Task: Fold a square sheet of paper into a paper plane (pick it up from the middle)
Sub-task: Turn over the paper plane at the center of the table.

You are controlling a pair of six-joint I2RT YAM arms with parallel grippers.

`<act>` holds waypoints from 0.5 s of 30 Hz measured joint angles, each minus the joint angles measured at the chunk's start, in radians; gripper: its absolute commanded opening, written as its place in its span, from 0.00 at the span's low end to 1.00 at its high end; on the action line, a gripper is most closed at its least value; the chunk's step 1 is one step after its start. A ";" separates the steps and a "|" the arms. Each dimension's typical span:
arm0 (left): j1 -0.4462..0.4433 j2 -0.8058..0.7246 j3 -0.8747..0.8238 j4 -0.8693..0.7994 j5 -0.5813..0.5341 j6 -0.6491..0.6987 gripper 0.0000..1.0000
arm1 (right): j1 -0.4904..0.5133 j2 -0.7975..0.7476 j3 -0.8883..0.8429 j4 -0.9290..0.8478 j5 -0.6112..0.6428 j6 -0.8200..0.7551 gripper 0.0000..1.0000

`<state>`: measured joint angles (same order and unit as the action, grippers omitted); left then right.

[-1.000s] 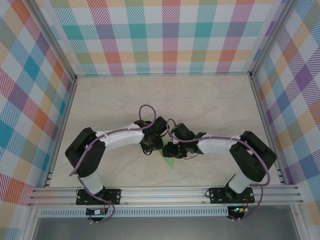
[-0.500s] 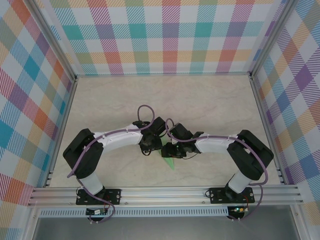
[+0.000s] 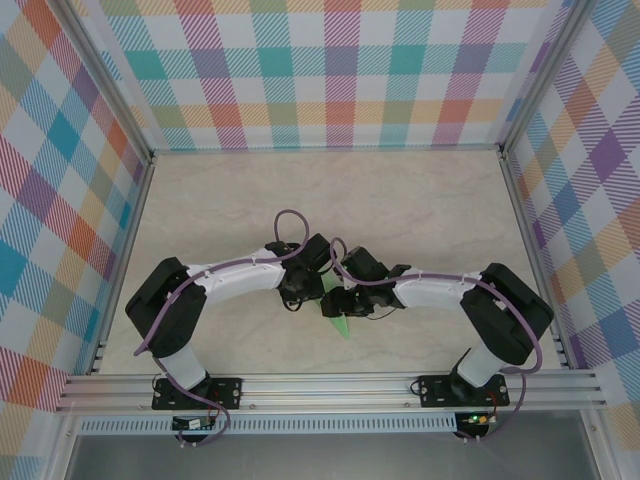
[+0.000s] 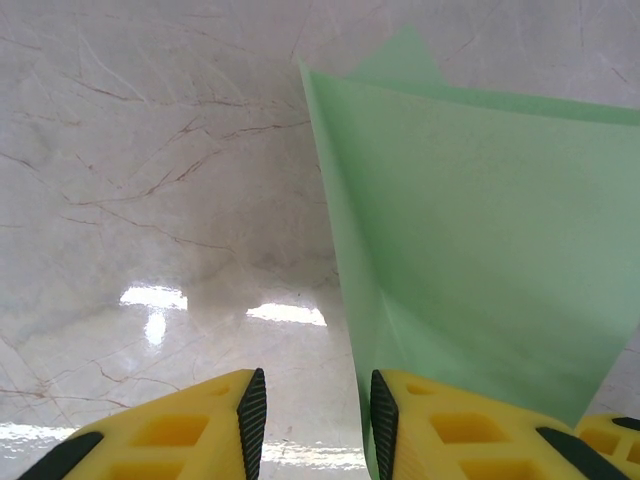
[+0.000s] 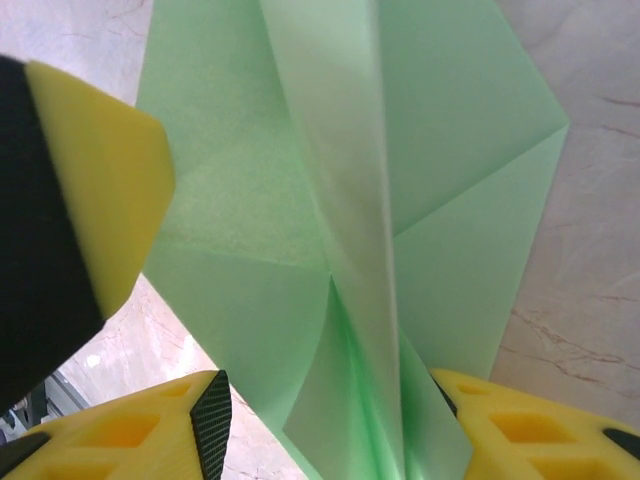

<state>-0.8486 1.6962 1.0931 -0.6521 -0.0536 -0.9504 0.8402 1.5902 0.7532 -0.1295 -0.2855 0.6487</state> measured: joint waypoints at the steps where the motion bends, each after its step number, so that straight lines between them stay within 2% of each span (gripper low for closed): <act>1: 0.000 0.000 0.000 0.000 0.000 0.000 0.35 | 0.001 0.000 0.000 0.000 0.001 -0.003 0.46; 6: 0.000 0.000 0.000 0.001 0.006 0.000 0.34 | 0.007 0.000 0.001 0.000 0.021 -0.014 0.35; 15: 0.000 -0.035 -0.028 0.004 0.007 -0.003 0.34 | 0.007 0.022 0.023 -0.002 0.054 -0.014 0.27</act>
<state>-0.8486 1.6608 1.0653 -0.6479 -0.0463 -0.9535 0.8474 1.6119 0.7761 -0.1318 -0.2317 0.6342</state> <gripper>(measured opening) 0.342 0.281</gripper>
